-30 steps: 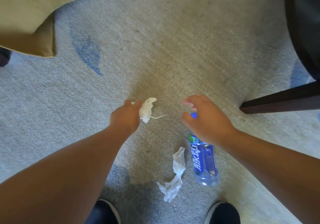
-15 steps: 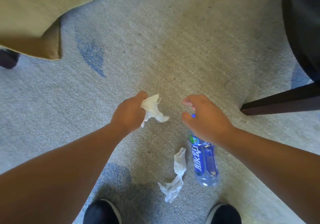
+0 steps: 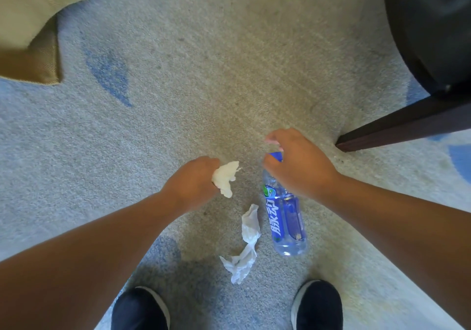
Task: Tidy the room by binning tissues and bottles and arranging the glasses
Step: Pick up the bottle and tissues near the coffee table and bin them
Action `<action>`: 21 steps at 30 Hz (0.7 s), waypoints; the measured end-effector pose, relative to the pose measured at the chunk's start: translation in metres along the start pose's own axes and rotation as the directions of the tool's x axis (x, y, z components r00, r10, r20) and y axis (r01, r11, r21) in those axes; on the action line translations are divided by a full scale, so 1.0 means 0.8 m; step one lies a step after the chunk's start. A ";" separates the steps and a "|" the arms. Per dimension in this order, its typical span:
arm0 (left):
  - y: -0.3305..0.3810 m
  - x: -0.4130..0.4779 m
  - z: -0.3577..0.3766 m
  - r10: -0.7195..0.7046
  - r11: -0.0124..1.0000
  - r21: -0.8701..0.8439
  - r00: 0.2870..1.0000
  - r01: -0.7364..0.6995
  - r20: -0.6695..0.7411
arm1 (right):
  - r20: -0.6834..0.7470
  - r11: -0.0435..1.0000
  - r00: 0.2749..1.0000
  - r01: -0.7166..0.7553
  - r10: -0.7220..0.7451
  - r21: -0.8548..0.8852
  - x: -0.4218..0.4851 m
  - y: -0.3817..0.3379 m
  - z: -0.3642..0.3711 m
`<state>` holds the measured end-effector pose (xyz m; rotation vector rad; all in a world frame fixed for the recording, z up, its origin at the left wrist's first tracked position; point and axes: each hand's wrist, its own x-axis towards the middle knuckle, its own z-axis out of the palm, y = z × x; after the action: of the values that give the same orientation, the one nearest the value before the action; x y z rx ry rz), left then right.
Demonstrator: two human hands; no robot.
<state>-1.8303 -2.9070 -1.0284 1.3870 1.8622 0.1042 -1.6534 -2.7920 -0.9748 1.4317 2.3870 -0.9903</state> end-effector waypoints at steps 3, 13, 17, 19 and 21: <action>0.013 -0.019 0.018 0.055 0.998 -0.029 0.998 -0.055 0.016 | -0.002 1.000 1.000 -0.011 0.011 0.012 -0.006 0.006 0.001; 0.019 -0.064 0.101 0.176 0.954 0.182 0.937 -0.238 0.300 | 0.010 0.998 0.998 -0.068 0.068 0.008 -0.024 0.022 0.022; 0.027 -0.067 0.128 0.288 0.847 0.342 0.892 -0.407 0.347 | 0.019 0.997 0.997 -0.079 0.078 0.027 -0.032 0.026 0.028; 0.032 -0.067 0.138 0.320 0.793 0.393 0.867 -0.465 0.381 | 0.023 0.997 0.997 -0.078 0.077 0.027 -0.034 0.028 0.027; 0.034 -0.068 0.146 0.337 0.748 0.433 0.850 -0.502 0.404 | 0.026 0.996 0.996 -0.085 0.084 0.026 -0.036 0.031 0.026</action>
<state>-1.7312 -2.9857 -1.0654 2.0680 1.3264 -0.4074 -1.6214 -2.8180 -0.9877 1.5069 2.2840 -1.0168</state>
